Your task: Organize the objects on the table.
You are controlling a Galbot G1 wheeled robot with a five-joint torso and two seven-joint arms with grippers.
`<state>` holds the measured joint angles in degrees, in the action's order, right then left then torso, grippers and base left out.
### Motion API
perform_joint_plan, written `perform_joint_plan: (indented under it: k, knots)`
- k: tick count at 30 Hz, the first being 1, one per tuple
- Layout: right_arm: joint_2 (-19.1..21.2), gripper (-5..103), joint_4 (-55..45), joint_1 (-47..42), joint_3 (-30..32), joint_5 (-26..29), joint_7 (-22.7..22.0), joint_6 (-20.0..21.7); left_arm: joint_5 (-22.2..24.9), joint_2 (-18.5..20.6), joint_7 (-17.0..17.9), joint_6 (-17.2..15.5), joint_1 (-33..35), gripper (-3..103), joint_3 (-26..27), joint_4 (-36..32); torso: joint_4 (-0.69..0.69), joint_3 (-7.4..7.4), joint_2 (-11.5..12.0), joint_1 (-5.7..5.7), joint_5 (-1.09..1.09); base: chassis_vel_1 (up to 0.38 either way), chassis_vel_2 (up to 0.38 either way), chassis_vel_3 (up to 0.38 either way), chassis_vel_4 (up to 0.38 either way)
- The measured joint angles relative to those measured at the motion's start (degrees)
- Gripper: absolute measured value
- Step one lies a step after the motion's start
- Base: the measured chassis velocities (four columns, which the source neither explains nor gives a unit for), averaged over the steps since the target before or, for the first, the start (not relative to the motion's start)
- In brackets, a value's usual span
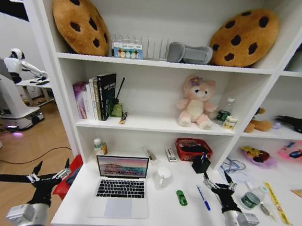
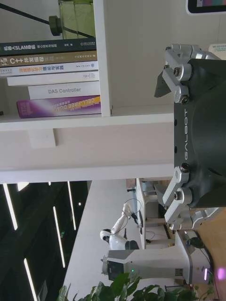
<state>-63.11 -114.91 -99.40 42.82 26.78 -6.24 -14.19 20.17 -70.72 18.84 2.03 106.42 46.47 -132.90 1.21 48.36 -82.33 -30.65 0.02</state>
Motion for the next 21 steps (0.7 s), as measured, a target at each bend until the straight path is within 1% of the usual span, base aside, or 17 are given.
perform_joint_plan:
  k: [1,4,6,7,8,9,11,12,14,15,17,18,20,21]
  knots:
    - [-0.08,100,0.04,-0.09,0.0,-0.04,-0.05,0.0,-0.22,-0.03,0.03,-0.4,-0.01,100,0.03,-0.03,0.0,0.0,0.0,0.01,-0.05,-0.005,0.075,0.017,-0.016]
    - [-0.25,100,0.12,-0.33,0.0,-0.05,-0.16,-0.05,-0.81,0.06,-0.13,-0.66,-0.05,100,0.07,-0.06,0.02,0.0,-0.01,0.03,-0.01,-0.002,0.025,0.006,-0.005]
    - [-0.42,100,0.12,-0.56,0.0,-0.04,-0.21,-0.19,-1.35,0.33,-0.62,-0.93,0.03,102,0.07,-0.11,0.04,-0.02,-0.02,0.07,-0.01,0.0,0.0,0.0,0.0]
    - [-0.65,100,0.12,-0.83,0.02,-0.03,-0.22,-0.34,-2.23,0.75,-1.25,-1.37,0.31,98,0.07,-0.22,0.04,-0.02,-0.03,0.08,-0.04,0.028,-0.068,-0.047,0.041]
    - [-0.65,100,0.12,-0.83,0.02,-0.03,-0.22,-0.34,-2.23,0.75,-1.25,-1.37,0.31,98,0.07,-0.22,0.04,-0.02,-0.03,0.08,-0.04,0.028,-0.068,-0.047,0.041]
    - [-0.92,100,0.11,-1.17,0.09,-0.02,-0.23,-0.55,-3.84,1.54,-2.23,-1.68,0.86,93,-0.04,-0.41,0.04,-0.02,-0.03,0.08,-0.02,0.0,0.0,0.0,0.0]
    - [-1.39,100,0.37,-1.65,0.04,-0.18,-0.24,-0.94,-4.65,3.72,-3.46,-3.05,2.11,82,-0.29,-1.21,0.01,-0.02,-0.03,0.08,-0.04,0.0,0.0,0.0,0.0]
    - [-1.39,100,0.37,-1.65,0.04,-0.18,-0.24,-0.94,-4.65,3.72,-3.46,-3.05,2.11,82,-0.29,-1.21,0.01,-0.02,-0.03,0.08,-0.04,0.0,0.0,0.0,0.0]
    - [-1.69,100,0.7,-1.93,-0.23,-0.38,-0.24,-1.19,-4.72,6.34,-4.47,-3.54,3.14,72,-0.28,-2.02,0.02,-0.02,-0.03,0.07,-0.01,0.0,0.0,0.0,0.0]
    - [-1.69,100,0.7,-1.93,-0.23,-0.38,-0.24,-1.19,-4.72,6.34,-4.47,-3.54,3.14,72,-0.28,-2.02,0.02,-0.02,-0.03,0.07,-0.01,0.0,0.0,0.0,0.0]
    - [-2.03,100,1.05,-2.14,-0.48,-0.51,-0.24,-1.47,-3.82,11.86,-5.0,-4.0,4.37,61,0.19,-2.88,0.01,-0.01,-0.02,0.05,-0.04,0.0,0.0,0.0,0.0]
    - [-2.03,100,1.05,-2.14,-0.48,-0.51,-0.24,-1.47,-3.82,11.86,-5.0,-4.0,4.37,61,0.19,-2.88,0.01,-0.01,-0.02,0.05,-0.04,0.0,0.0,0.0,0.0]
    - [-2.49,100,1.43,-2.13,-0.73,-0.72,-0.26,-1.57,-2.15,17.08,-4.98,-4.72,4.92,50,0.86,-3.43,0.02,-0.01,-0.03,0.05,-0.02,0.0,0.0,0.0,0.0]
    - [-2.49,100,1.43,-2.13,-0.73,-0.72,-0.26,-1.57,-2.15,17.08,-4.98,-4.72,4.92,50,0.86,-3.43,0.02,-0.01,-0.03,0.05,-0.02,0.0,0.0,0.0,0.0]
